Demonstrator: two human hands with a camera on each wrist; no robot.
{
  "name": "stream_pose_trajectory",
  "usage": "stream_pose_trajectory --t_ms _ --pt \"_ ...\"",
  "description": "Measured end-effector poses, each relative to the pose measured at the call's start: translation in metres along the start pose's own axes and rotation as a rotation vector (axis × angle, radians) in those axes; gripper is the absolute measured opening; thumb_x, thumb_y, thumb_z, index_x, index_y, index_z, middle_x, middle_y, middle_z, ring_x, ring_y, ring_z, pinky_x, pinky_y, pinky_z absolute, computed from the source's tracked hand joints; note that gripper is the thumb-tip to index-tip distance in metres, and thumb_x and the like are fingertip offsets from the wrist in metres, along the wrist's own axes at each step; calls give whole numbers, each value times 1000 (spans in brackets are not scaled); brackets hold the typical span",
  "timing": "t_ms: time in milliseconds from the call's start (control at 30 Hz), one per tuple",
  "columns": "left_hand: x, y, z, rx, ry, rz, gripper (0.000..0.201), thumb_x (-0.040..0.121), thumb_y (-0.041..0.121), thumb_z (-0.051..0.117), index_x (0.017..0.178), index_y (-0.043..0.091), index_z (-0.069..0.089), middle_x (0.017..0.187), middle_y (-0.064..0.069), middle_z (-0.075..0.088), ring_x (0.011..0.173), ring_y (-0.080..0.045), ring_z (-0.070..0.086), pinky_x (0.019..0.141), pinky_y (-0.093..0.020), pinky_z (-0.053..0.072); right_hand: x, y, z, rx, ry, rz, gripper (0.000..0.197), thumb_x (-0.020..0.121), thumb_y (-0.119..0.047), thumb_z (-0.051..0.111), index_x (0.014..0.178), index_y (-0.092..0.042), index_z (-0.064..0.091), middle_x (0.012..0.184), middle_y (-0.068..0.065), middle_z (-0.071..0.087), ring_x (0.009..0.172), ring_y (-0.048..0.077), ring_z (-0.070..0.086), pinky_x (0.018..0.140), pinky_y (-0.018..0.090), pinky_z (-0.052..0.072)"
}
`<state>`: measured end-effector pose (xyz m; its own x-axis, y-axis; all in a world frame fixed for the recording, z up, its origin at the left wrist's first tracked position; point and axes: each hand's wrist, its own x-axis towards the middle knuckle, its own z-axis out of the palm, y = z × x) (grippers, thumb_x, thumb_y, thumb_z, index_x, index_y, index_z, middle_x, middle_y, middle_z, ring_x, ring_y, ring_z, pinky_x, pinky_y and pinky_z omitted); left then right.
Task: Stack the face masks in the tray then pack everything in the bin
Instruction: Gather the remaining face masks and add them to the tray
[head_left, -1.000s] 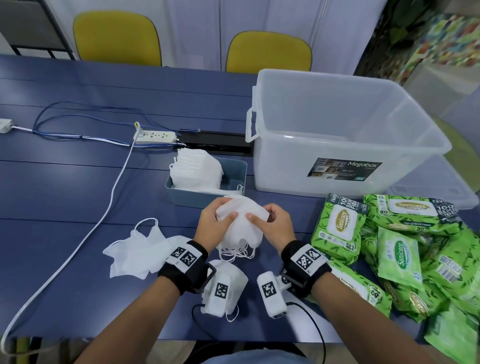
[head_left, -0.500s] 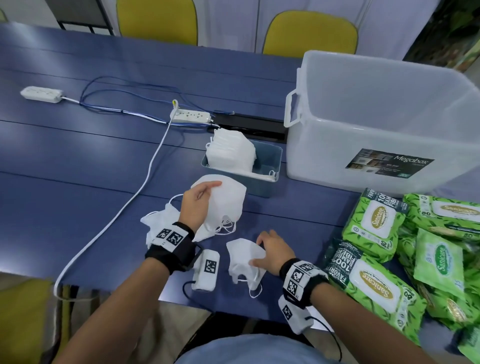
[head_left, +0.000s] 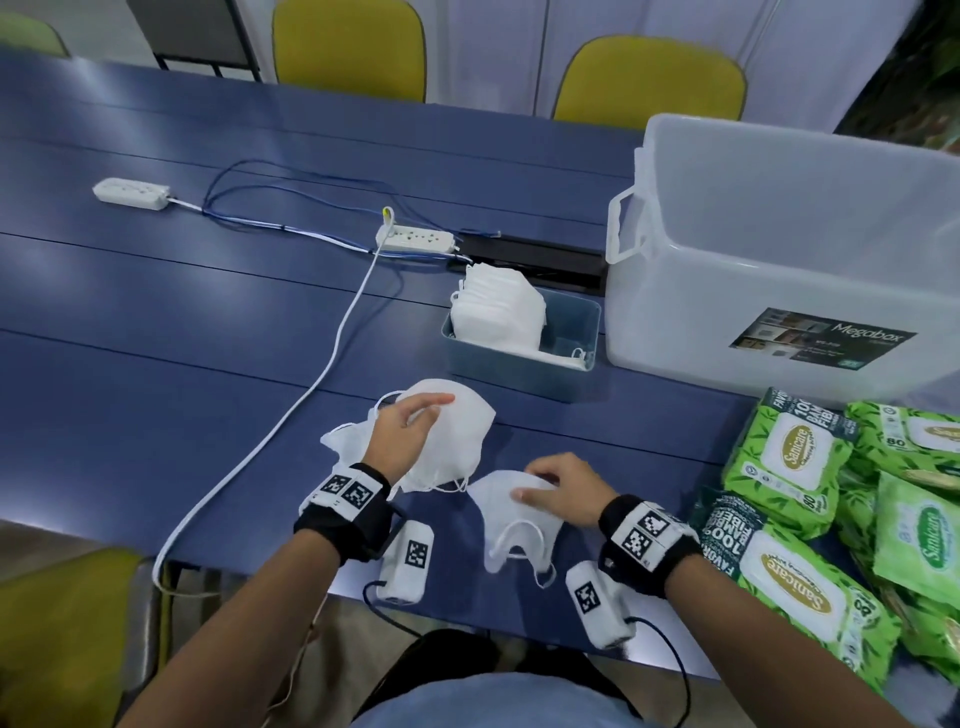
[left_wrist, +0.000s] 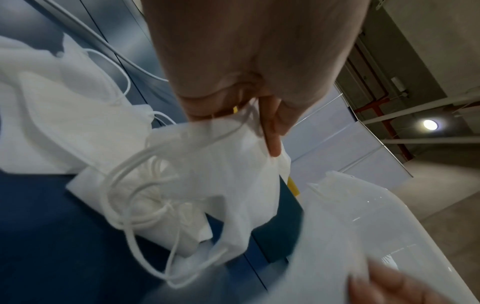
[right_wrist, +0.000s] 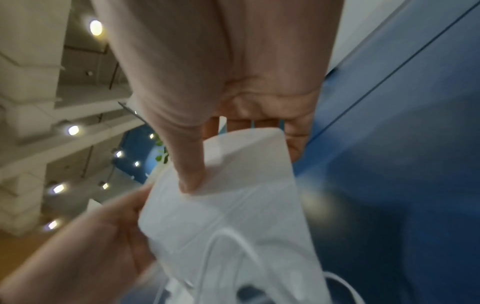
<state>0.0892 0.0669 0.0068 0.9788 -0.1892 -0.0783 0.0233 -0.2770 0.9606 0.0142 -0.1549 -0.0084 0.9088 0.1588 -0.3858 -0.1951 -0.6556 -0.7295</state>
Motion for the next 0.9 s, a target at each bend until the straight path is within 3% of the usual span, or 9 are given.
stream_pose_trajectory --t_ms 100,133,300,367,467,600,700,800,900 --pt "-4 2 4 -52 -60 -35 25 99 11 45 99 11 71 105 2 67 99 9 56 90 -10 36 4 -24 -12 199 17 -118 11 87 -20 69 76 -20 66 73 -8 61 65 2 53 66 18 43" --pt "-5 2 6 -74 -70 -62 28 99 15 45 96 12 72 103 4 69 98 9 57 91 -14 38 8 -32 -15 229 41 -143 8 87 -18 69 79 -16 67 74 -5 61 67 4 52 66 18 43" --pt "-17 14 13 -403 -131 -204 29 97 22 49 97 1 69 85 -6 71 78 -14 66 72 -23 53 32 -57 -16 192 114 -171 18 86 -19 70 69 -24 63 67 -6 59 62 5 49 62 22 40" --pt "-20 11 12 -305 -143 -138 12 89 16 63 97 10 68 87 -2 70 79 -11 65 73 -24 52 40 -60 -9 177 157 -132 20 82 -19 73 66 -23 61 59 -11 58 56 1 49 60 20 39" --pt "-17 -9 5 -88 -112 -41 39 76 11 75 108 23 57 104 9 62 95 -7 60 82 -17 48 48 -66 5 145 212 -70 26 77 -23 77 64 -23 55 54 -13 56 52 0 48 56 18 39" --pt "-19 -18 -15 -76 30 16 69 77 -2 71 131 20 35 121 14 45 108 3 48 86 -4 39 62 -66 24 53 302 1 25 85 -38 68 77 -19 53 66 -7 54 67 14 51 62 25 38" --pt "-19 -17 -40 -84 245 38 71 81 -7 65 137 20 30 133 16 39 108 8 48 92 -8 38 74 -61 38 -29 259 52 33 85 -44 65 98 -17 51 92 3 55 90 22 53 76 28 40" --pt "-16 -20 -67 -1 401 52 43 83 -6 61 118 18 52 121 7 54 113 -9 49 98 -19 37 82 -64 52 -213 141 151 68 77 -55 68 127 -17 42 126 9 44 120 29 42 97 38 40" --pt "-16 -19 -86 8 468 -15 21 87 -5 57 92 14 66 99 0 65 100 -17 59 83 -4 40 87 -80 68 -301 123 227 94 68 -68 68 141 -22 29 142 8 31 132 30 29 101 48 37"
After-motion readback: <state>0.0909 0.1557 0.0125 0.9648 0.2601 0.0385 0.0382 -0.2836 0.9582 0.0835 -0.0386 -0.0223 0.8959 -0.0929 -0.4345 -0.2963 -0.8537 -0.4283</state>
